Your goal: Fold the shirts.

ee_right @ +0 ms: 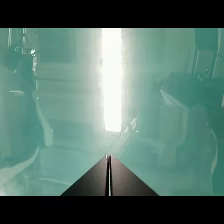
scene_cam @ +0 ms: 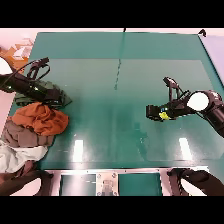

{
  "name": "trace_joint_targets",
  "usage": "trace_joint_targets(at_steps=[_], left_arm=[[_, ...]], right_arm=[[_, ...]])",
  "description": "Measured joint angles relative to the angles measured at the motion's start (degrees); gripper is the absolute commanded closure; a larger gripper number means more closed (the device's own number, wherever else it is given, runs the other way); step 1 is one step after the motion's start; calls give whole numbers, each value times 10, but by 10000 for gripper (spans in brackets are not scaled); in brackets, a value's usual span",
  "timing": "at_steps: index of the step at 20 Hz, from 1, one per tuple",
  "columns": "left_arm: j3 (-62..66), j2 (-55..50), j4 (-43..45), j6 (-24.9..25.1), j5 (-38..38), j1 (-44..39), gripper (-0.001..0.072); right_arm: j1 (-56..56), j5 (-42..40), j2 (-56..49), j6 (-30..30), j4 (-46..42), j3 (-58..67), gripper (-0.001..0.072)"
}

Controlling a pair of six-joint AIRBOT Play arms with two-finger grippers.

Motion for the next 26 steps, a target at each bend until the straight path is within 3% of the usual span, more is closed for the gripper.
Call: trace_joint_targets(at_steps=[17, 20, 21, 22, 23, 24, 25, 26], left_arm=[[0, 0, -8, 0, 1, 0, 683], [0, 0, -24, -1, 32, 0, 681], [0, 0, -27, -1, 46, 0, 476], [0, 0, -27, 1, 61, 0, 44], [0, 0, -19, 4, 76, 0, -13], [0, 0, 5, 4, 97, 0, -13], [0, -1, 50, -2, 123, 1, -13], [-1, -3, 98, -15, 146, 1, -13]], right_arm=[[0, -1, 0, 0, 0, -3, 701], [0, -1, 0, 0, 3, -5, 699], [0, -3, 0, 0, 4, -6, 693], [0, -6, 0, 0, 4, -7, 615], [0, -12, 0, 0, 5, -7, 448], [0, -16, 0, 0, 5, -7, 293], [0, -26, 0, 0, 5, -7, 222], [0, -35, 0, 0, 5, -7, 217]])
